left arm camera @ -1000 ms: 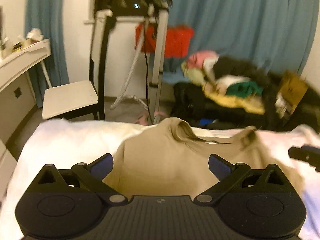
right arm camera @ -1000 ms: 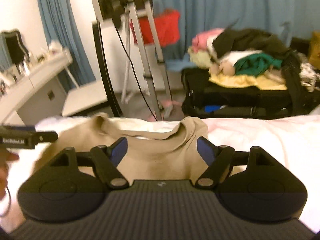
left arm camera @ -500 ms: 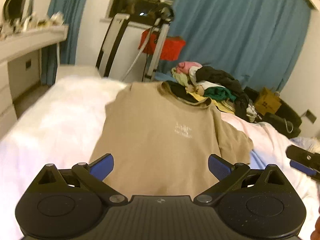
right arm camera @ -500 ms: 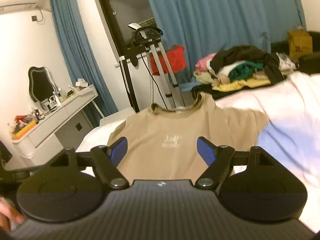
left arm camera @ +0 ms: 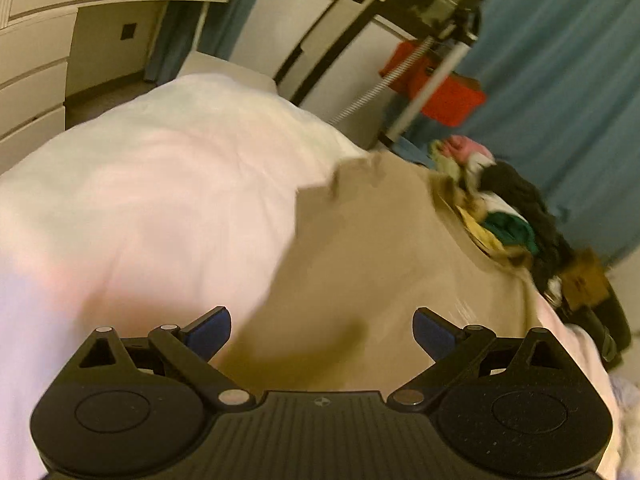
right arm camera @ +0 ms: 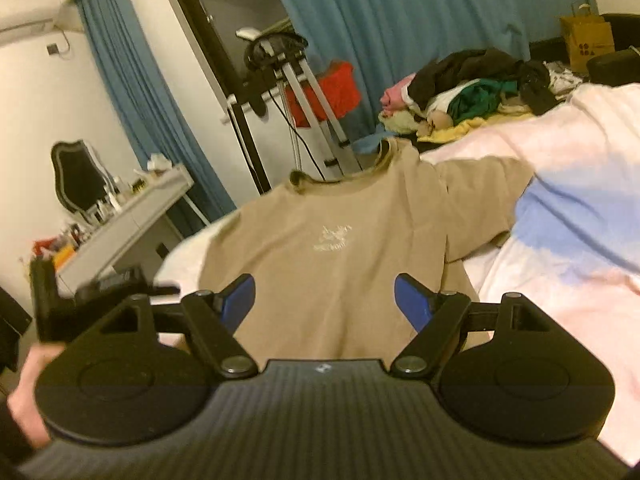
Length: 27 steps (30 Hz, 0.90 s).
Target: Fold clothes
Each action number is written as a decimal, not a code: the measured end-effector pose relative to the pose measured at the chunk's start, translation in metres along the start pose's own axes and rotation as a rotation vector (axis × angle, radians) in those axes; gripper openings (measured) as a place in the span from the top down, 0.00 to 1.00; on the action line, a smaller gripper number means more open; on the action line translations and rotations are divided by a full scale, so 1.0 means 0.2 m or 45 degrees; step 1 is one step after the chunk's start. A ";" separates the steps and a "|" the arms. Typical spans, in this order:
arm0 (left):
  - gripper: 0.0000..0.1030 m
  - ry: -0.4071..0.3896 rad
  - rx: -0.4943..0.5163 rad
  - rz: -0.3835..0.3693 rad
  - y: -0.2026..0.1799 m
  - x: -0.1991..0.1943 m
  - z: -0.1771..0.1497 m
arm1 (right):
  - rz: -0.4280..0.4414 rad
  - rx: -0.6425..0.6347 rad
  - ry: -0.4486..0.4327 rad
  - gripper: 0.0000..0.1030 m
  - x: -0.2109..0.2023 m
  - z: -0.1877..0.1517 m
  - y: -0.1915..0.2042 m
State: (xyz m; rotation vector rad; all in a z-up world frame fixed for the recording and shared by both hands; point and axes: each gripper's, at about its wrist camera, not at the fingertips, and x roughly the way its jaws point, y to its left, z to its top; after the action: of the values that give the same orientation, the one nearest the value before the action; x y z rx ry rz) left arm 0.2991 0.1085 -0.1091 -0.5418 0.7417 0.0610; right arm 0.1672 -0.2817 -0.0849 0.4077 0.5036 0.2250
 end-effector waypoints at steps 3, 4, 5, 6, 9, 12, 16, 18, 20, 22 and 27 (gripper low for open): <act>0.05 -0.020 -0.007 0.039 -0.01 0.22 0.11 | 0.033 0.044 0.009 0.24 0.10 0.02 -0.03; 0.06 -0.027 -0.005 0.048 -0.03 0.29 0.14 | 0.052 0.061 0.009 0.24 0.13 0.03 -0.04; 0.09 -0.037 0.006 0.052 -0.04 0.34 0.17 | 0.073 0.077 0.009 0.24 0.16 0.04 -0.05; 0.12 -0.052 0.037 0.061 -0.04 0.39 0.18 | 0.088 0.077 0.006 0.24 0.18 0.04 -0.06; 0.22 -0.102 0.191 0.125 -0.12 0.50 0.20 | 0.071 0.041 -0.012 0.24 0.25 0.05 -0.11; 0.57 -0.135 0.325 0.150 -0.19 0.54 0.19 | 0.004 0.045 -0.035 0.24 0.31 0.06 -0.19; 0.88 -0.146 0.498 0.192 -0.36 0.55 0.18 | -0.004 0.116 -0.043 0.24 0.33 0.07 -0.25; 0.89 -0.191 0.679 0.266 -0.51 0.55 0.14 | 0.000 0.150 -0.048 0.24 0.32 0.07 -0.27; 0.89 -0.255 0.960 0.303 -0.67 0.53 0.03 | -0.003 0.176 -0.053 0.24 0.32 0.06 -0.29; 0.89 -0.271 1.249 0.295 -0.83 0.55 -0.11 | -0.010 0.192 -0.046 0.23 0.31 0.05 -0.30; 0.87 -0.193 1.794 0.295 -1.06 0.68 -0.49 | -0.024 0.200 -0.035 0.23 0.31 0.05 -0.30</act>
State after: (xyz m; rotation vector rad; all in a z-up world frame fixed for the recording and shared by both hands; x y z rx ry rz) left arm 0.3892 -0.1404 -0.1640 0.8825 0.5321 -0.2004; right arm 0.2313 -0.3196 -0.1294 0.5584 0.4995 0.1615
